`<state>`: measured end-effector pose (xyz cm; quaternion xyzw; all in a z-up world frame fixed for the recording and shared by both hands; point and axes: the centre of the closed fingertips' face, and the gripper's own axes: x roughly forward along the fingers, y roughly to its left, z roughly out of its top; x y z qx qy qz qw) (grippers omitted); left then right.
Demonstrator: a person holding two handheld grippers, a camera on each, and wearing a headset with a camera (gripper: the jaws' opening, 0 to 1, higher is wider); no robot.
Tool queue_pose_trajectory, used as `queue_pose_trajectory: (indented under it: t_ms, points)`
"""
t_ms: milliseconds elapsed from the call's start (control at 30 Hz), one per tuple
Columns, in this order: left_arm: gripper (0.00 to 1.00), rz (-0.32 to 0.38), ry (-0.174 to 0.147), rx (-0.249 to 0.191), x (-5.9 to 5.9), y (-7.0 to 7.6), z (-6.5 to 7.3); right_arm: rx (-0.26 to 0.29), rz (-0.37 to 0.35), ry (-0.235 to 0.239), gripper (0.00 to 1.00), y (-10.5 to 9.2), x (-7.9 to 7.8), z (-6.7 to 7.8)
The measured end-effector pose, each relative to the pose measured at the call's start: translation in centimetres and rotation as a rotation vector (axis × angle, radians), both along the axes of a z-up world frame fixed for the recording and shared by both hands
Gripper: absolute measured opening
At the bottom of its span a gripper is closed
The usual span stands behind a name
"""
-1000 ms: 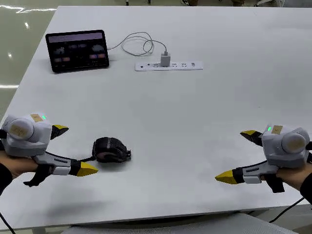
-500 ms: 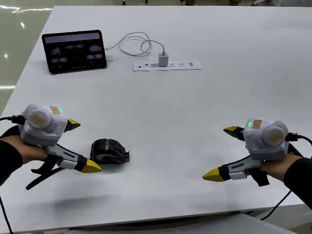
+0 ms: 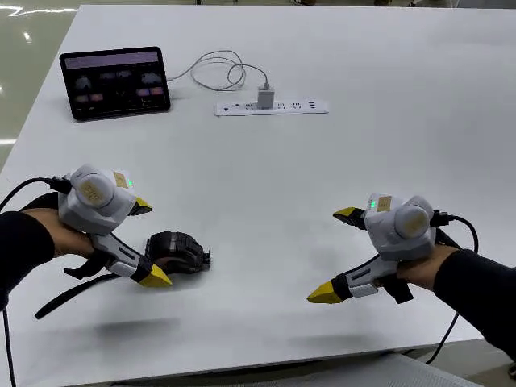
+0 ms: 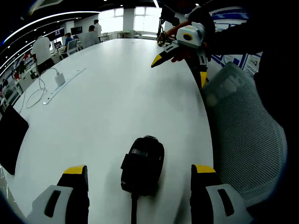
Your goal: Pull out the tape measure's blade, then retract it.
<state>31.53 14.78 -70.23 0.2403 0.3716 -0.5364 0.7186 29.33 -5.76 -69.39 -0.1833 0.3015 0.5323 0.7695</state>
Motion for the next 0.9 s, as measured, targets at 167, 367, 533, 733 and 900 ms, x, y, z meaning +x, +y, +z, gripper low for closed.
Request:
queue_pose_trajectory:
  t_ms: [167, 367, 533, 733, 900]
  points:
    - [0.82, -0.044, 0.007, 0.017, -0.1, -0.8, -0.6, 0.008, 0.046, 0.0, 0.95, 2.2, 0.1, -0.1]
    - [0.74, -0.101, 0.008, 0.059, -0.1, -1.1, -1.4, 0.016, 0.113, -0.003, 0.92, 5.2, 0.2, -0.4]
    - [0.66, -0.119, 0.022, 0.059, -0.1, -1.6, -1.5, 0.021, 0.17, -0.01, 0.9, 7.7, 0.2, -0.2]
    - [0.54, -0.133, 0.021, 0.07, 0.0, -2.0, -1.8, 0.02, 0.223, -0.011, 0.86, 10.0, 0.7, -0.3]
    - [0.47, -0.147, 0.022, 0.073, 0.2, -2.2, -1.9, 0.023, 0.242, -0.001, 0.81, 11.2, 1.2, -0.4]
